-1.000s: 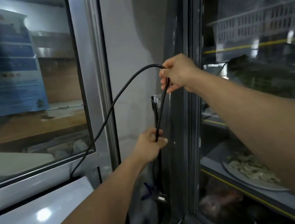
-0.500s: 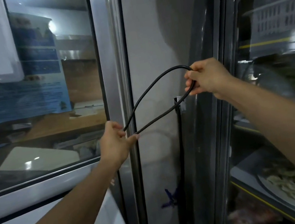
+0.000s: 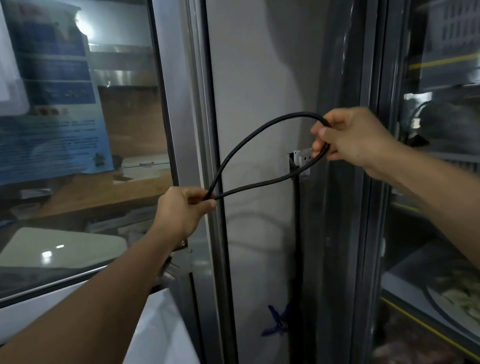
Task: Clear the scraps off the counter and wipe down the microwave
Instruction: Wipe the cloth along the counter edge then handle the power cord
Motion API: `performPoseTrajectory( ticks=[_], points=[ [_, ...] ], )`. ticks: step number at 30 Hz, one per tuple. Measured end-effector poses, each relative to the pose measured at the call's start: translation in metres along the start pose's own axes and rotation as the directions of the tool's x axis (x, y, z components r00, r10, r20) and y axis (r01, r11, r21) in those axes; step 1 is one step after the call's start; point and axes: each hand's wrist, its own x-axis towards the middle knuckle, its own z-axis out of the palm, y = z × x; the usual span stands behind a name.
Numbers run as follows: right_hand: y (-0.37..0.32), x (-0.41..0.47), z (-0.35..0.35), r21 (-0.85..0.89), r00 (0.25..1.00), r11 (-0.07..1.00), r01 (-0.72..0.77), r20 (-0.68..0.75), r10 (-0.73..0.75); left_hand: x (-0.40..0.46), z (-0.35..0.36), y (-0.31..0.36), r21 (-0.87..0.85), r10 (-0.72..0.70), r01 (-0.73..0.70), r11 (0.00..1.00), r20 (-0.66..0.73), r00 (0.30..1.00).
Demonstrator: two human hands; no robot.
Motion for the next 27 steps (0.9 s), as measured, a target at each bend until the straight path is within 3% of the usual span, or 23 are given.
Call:
performPoseTrajectory(
  ticks=[2,5,9,14,19,22,25,27],
  points=[
    [-0.001,-0.002,0.006,-0.245,0.997,0.966,0.082,0.023,-0.079,0.001,-0.005,0.002,0.048,0.001,-0.003,0.999,0.037,0.999],
    [-0.010,-0.007,0.027,-0.532,0.966,0.810,0.247,0.206,-0.159,0.002,-0.006,0.006,0.103,0.002,-0.012,0.995,0.095,0.995],
    [-0.012,-0.011,0.066,-0.488,0.914,0.795,0.359,0.357,-0.194,0.004,-0.002,0.005,0.119,0.006,-0.021,0.993,0.124,0.992],
    [0.016,0.004,0.078,-0.268,0.947,0.928,0.259,0.257,-0.190,0.009,-0.004,-0.022,0.197,-0.038,0.002,0.980,0.175,0.984],
    [0.060,0.013,0.095,-0.072,0.978,0.990,0.119,0.180,-0.105,0.006,-0.011,-0.068,0.276,-0.144,0.092,0.957,0.174,0.974],
    [0.086,0.011,0.113,-0.198,0.983,0.972,0.122,0.156,-0.092,0.009,-0.016,-0.079,0.292,-0.143,0.098,0.951,0.134,0.981],
    [0.098,0.001,0.144,-0.454,0.941,0.849,0.269,0.312,-0.131,0.014,-0.018,-0.082,0.363,-0.125,0.070,0.929,0.131,0.983],
    [0.098,-0.011,0.173,-0.535,0.892,0.740,0.408,0.408,-0.197,0.017,-0.016,-0.082,0.405,-0.119,0.045,0.913,0.161,0.980]
  ],
)
